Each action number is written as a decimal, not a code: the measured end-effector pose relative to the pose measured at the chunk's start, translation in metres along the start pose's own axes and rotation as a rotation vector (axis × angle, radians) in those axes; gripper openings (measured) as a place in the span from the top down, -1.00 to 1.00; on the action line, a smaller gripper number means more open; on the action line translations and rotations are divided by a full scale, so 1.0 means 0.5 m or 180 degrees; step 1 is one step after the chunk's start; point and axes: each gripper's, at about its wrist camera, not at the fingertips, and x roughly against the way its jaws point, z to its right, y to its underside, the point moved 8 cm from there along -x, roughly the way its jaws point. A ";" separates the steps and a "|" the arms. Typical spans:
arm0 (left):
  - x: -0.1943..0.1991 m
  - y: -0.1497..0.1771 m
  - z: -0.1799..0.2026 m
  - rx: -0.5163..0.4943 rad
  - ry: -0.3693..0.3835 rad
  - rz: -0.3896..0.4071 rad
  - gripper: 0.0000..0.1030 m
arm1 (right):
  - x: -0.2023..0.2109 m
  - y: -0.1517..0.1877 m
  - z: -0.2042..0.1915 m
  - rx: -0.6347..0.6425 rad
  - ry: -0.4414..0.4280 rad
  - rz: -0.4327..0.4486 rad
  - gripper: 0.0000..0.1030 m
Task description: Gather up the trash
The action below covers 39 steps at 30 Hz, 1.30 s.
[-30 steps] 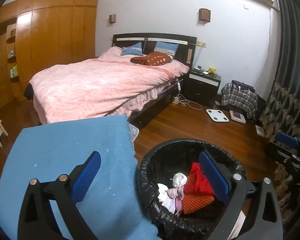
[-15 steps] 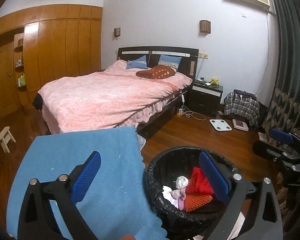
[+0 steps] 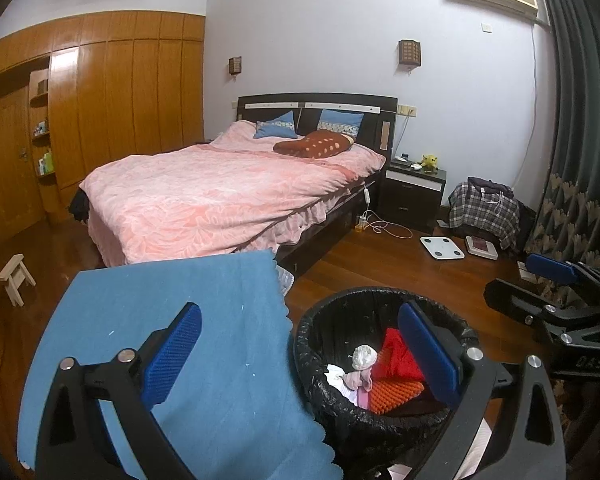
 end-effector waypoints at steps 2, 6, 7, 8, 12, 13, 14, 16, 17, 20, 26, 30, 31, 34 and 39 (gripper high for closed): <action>0.001 0.002 0.000 0.0001 -0.0001 0.0001 -0.88 | -0.001 0.001 -0.003 -0.0002 -0.0005 -0.0002 -0.89; 0.000 0.002 -0.002 -0.0001 0.0004 0.0001 -0.88 | -0.002 0.003 -0.006 -0.0002 -0.0012 -0.0004 -0.89; 0.000 0.002 -0.002 -0.0003 0.0005 -0.0002 -0.88 | -0.002 0.003 -0.007 -0.0004 -0.0013 -0.0005 -0.89; 0.001 0.002 -0.001 -0.0005 0.0002 0.0000 -0.88 | -0.002 0.003 -0.008 -0.0006 -0.0013 -0.0004 -0.89; 0.000 0.002 -0.001 0.0000 0.0003 -0.0001 -0.88 | -0.002 0.002 -0.006 -0.0003 -0.0008 -0.0002 -0.89; 0.001 0.003 0.000 -0.0002 0.0001 -0.0004 -0.88 | -0.002 0.002 -0.006 -0.0003 -0.0009 -0.0004 -0.89; 0.000 0.002 -0.001 -0.0003 0.0000 -0.0005 -0.88 | -0.003 0.003 -0.007 -0.0006 -0.0009 -0.0006 -0.89; 0.002 0.004 -0.003 0.0000 0.0000 -0.0007 -0.88 | -0.002 0.002 -0.005 -0.0005 -0.0009 -0.0004 -0.89; 0.002 0.004 -0.003 -0.0002 -0.0001 -0.0007 -0.88 | -0.002 0.002 -0.006 -0.0004 -0.0009 -0.0005 -0.89; 0.002 0.003 -0.003 -0.0002 -0.0002 -0.0003 -0.88 | -0.002 0.002 -0.007 -0.0002 -0.0012 -0.0002 -0.89; 0.003 0.006 -0.006 -0.0003 -0.0003 -0.0006 -0.88 | -0.002 0.002 -0.007 -0.0007 -0.0010 -0.0007 -0.89; 0.004 0.006 -0.006 -0.0001 -0.0002 -0.0006 -0.88 | -0.002 0.001 -0.005 -0.0006 -0.0011 -0.0005 -0.89; 0.003 0.005 -0.006 -0.0003 -0.0004 -0.0006 -0.88 | -0.002 0.001 -0.004 -0.0005 -0.0011 -0.0006 -0.89; 0.005 0.006 -0.007 -0.0001 -0.0001 -0.0007 -0.88 | -0.001 0.001 -0.004 -0.0006 -0.0012 -0.0006 -0.89; 0.005 0.004 -0.006 -0.0004 -0.0003 -0.0007 -0.88 | -0.001 0.001 -0.005 -0.0009 -0.0012 -0.0007 -0.89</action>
